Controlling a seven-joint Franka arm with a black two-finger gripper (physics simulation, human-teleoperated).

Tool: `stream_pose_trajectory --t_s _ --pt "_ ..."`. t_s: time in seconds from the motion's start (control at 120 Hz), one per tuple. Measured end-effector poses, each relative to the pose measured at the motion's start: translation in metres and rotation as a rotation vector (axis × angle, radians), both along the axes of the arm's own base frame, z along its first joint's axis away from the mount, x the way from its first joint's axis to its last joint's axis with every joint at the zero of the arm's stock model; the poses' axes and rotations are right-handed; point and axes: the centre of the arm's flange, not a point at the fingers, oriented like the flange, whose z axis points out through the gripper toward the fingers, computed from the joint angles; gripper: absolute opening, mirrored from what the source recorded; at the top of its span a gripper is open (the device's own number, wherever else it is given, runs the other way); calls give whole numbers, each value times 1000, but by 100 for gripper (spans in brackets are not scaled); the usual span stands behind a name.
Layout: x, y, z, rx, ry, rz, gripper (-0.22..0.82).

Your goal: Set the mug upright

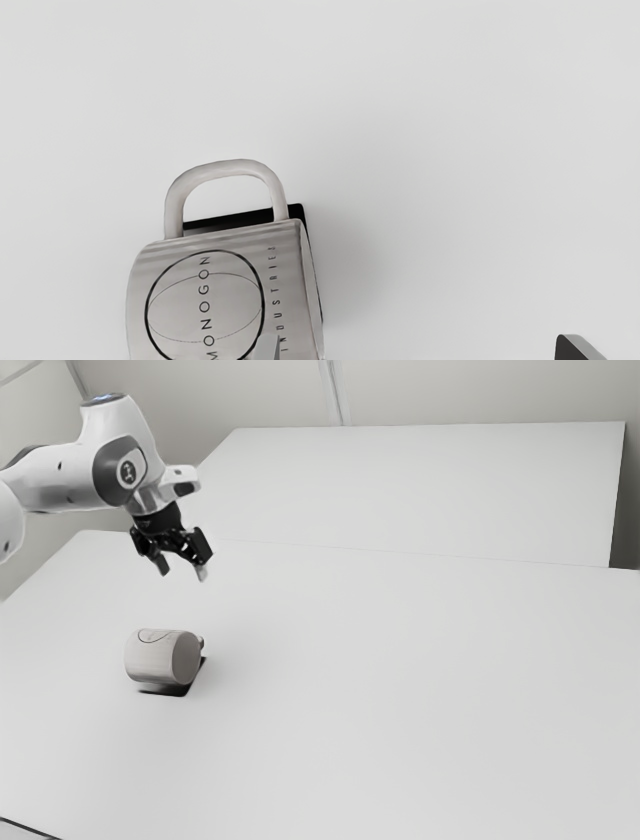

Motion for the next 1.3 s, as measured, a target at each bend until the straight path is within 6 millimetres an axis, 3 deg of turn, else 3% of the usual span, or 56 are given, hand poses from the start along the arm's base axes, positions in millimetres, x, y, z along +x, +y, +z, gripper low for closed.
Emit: stream_pose_trajectory --t_s 0.117,0.2,0.35,0.525,0.583,0.708,0.933,1.117,1.3 --pt "-22 17 2 -20 -17 20 60" --pt "-45 31 -10 -47 -15 29 60" --pt "-67 106 -38 -115 -2 123 60" --pt "-76 169 -69 -187 -9 167 60" --pt "-72 171 -79 -220 -12 150 60" --pt "-55 153 -95 -296 -11 69 60" --pt "-68 177 -111 -425 -28 53 60" --pt "-88 223 -133 -536 -3 94 60" --pt "-92 228 -155 -695 27 77 60"
